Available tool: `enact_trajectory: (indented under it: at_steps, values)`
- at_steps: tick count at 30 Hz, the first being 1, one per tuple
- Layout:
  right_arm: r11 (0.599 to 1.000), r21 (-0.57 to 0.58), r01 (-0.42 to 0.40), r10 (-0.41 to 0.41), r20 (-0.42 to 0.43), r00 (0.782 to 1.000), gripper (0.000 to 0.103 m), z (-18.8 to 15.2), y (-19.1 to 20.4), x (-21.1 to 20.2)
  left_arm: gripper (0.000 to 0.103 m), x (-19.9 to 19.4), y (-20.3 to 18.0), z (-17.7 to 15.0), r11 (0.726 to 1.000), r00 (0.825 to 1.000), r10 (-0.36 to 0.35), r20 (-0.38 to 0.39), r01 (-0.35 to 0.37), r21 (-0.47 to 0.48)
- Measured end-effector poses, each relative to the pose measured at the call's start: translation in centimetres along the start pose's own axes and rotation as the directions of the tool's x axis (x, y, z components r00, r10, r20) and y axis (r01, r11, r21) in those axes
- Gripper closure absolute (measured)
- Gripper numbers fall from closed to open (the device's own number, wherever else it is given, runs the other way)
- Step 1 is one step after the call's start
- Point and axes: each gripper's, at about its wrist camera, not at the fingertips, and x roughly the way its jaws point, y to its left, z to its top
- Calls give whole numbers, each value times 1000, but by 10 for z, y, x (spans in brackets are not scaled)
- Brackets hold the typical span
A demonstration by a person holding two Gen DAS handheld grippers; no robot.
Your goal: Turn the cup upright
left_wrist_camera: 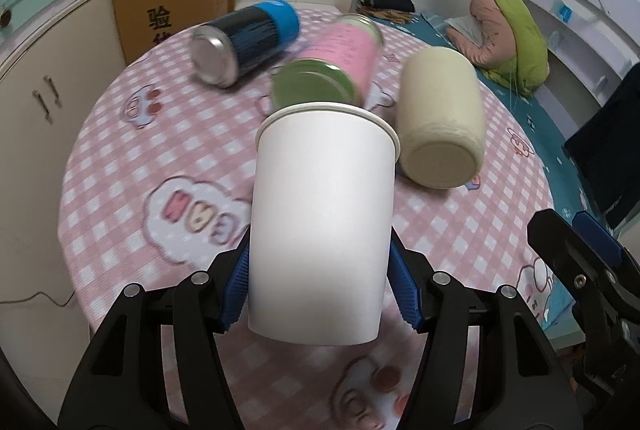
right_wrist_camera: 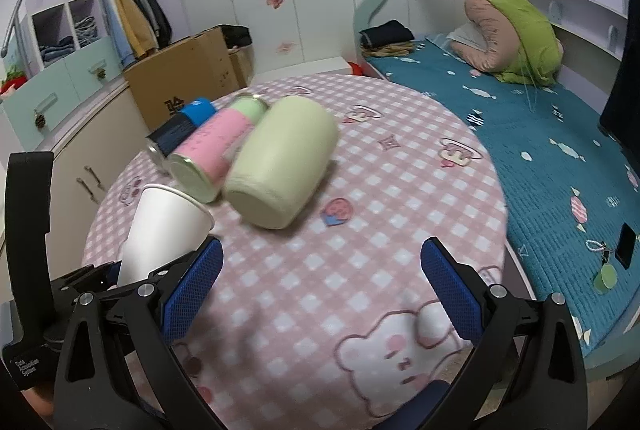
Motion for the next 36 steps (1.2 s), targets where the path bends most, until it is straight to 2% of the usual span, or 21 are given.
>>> enact_trajectory:
  at_steps: [7, 9, 11, 14, 18, 22, 27, 30, 36]
  values:
    - [999, -34, -19, 19, -3, 1000, 7, -2, 30, -2, 40, -13, 19, -12, 1000, 1000, 9, -6, -9, -27]
    - [999, -44, -21, 21, -12, 1000, 7, -3, 37, 0, 32, -15, 24, -12, 999, 1000, -1, -1, 1, -38]
    - [999, -44, -24, 24, -19, 1000, 7, -4, 42, 1, 18, -17, 28, -12, 999, 1000, -8, 6, 9, -39]
    - [999, -36, -28, 27, -20, 999, 7, -3, 44, -2, 13, -22, 34, -12, 997, 999, -39, 8, 40, -59]
    - [999, -25, -39, 39, -17, 999, 7, -1, 49, -8, 12, -39, 42, -11, 996, 997, -67, 32, 69, -64]
    - [997, -8, -81, 81, -25, 996, 7, 5, 60, -11, 11, -60, 57, -9, 998, 998, -42, 56, 45, -52]
    - [979, 66, -192, 198, -107, 974, 7, 10, 74, 8, 10, -77, 83, -2, 998, 996, -13, 92, 19, -57]
    - [961, 123, -248, 266, -163, 950, 7, 11, 84, 26, 9, -76, 103, 2, 996, 995, 0, 96, 8, -86]
    - [935, 197, -294, 337, -243, 910, 7, 10, 97, 52, 9, -66, 135, 4, 990, 997, 26, 77, -15, -139]
